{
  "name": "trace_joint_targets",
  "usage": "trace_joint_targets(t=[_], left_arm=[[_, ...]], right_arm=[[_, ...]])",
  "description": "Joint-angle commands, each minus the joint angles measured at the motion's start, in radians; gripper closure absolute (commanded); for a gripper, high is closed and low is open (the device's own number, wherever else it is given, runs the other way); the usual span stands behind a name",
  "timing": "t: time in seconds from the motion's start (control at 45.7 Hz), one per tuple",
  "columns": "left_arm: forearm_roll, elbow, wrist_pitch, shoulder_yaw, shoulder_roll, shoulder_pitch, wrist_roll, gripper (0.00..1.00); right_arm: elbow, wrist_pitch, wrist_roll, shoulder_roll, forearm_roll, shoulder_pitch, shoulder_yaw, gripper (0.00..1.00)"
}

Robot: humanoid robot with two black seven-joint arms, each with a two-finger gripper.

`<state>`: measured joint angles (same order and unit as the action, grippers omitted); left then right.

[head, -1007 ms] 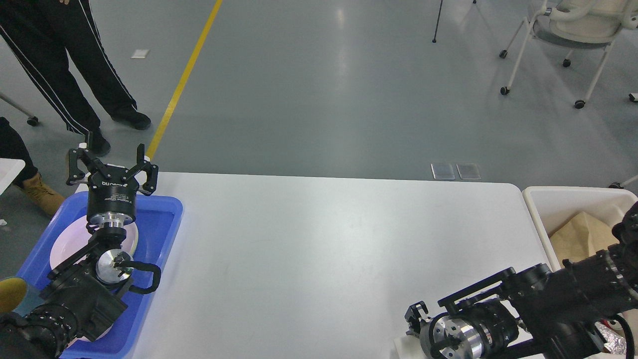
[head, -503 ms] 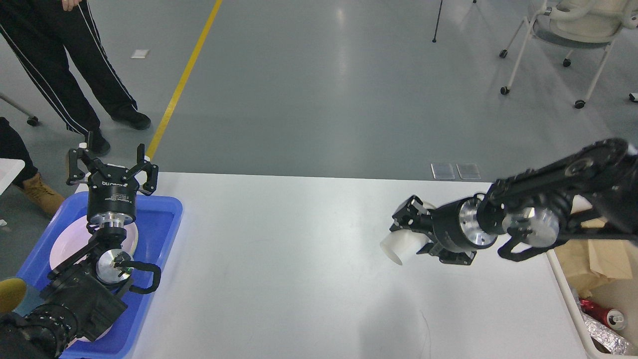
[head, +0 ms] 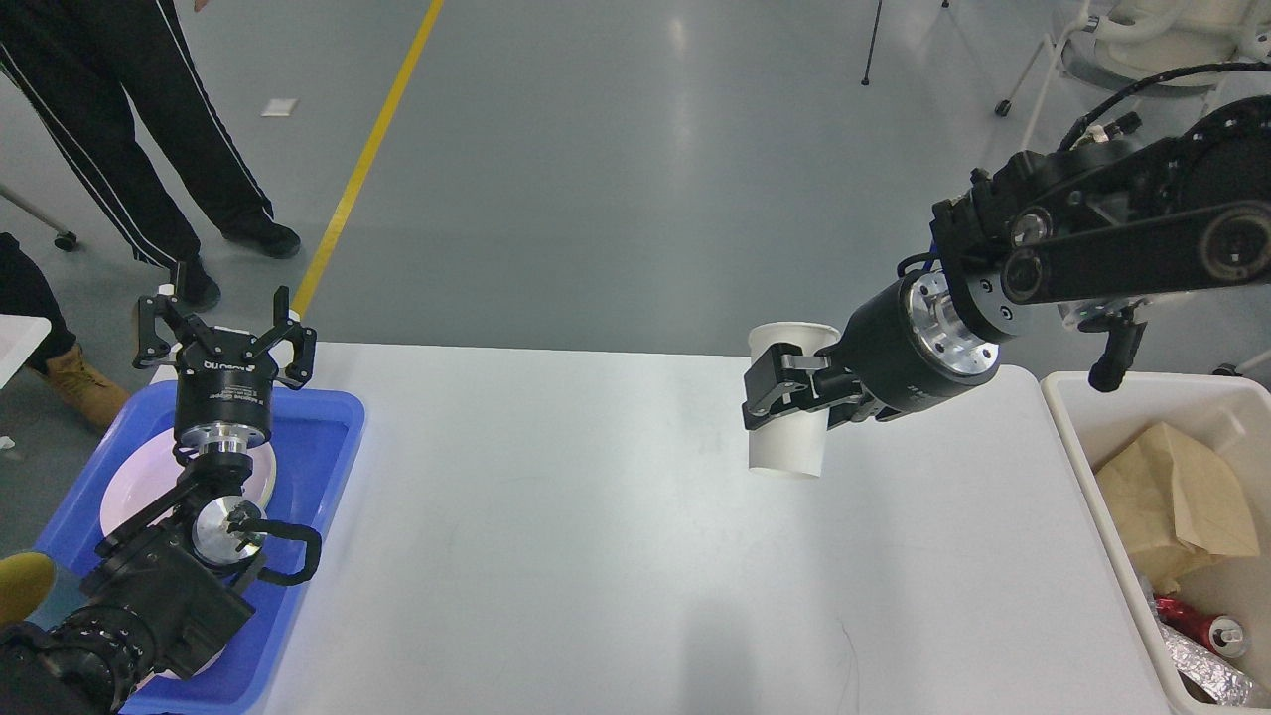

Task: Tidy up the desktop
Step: 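Lift the white paper cup and drop it into the white bin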

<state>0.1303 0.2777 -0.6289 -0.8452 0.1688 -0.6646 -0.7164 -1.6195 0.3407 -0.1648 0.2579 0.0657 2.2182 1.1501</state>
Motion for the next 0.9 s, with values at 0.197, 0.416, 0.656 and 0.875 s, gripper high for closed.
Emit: trace_joint_targets(t=[0.197, 0.416, 0.656, 0.875], left_arm=[[0.000, 0.000, 0.000, 0.000, 0.000, -0.001, 0.000, 0.03], [0.000, 0.000, 0.000, 0.000, 0.000, 0.000, 0.000, 0.03], [0.000, 0.000, 0.000, 0.000, 0.000, 0.000, 0.000, 0.03], [0.000, 0.000, 0.000, 0.000, 0.000, 0.000, 0.000, 0.03]], right_arm=[[0.469, -0.236, 0.008, 0.199, 0.003, -0.507, 0.177, 1.00], [0.927, -0.371, 0.010, 0.276, -0.015, -0.958, 0.165, 1.00], [1.507, -0.470, 0.111, 0.238, -0.317, -1.549, 0.139, 1.00], [1.567, -0.482, 0.226, 0.182, -0.394, -1.602, -0.010, 0.85]])
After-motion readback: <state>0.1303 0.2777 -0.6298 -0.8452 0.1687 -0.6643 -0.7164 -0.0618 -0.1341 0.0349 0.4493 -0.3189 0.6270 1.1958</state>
